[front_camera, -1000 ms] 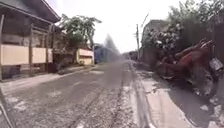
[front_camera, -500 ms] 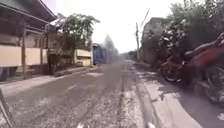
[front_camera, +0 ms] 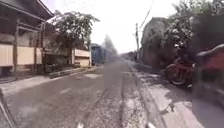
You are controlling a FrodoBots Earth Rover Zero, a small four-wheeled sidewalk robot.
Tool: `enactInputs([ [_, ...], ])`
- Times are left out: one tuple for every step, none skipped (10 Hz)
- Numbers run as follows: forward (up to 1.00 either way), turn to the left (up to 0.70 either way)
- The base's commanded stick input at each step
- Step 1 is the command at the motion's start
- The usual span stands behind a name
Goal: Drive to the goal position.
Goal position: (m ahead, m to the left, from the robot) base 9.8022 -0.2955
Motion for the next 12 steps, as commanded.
enactInputs([
  [0.70, 0.01],
  [0.70, 0.01],
  [0.70, 0.01],
  [0.70, 0.01],
  [0.70, 0.01],
  [0.70, 0.01],
  [0.70, 0.01],
  [0.70, 0.01],
  [0.70, -0.04],
  [0.69, -0.12],
  [0.69, -0.14],
  [0.69, -0.14],
])
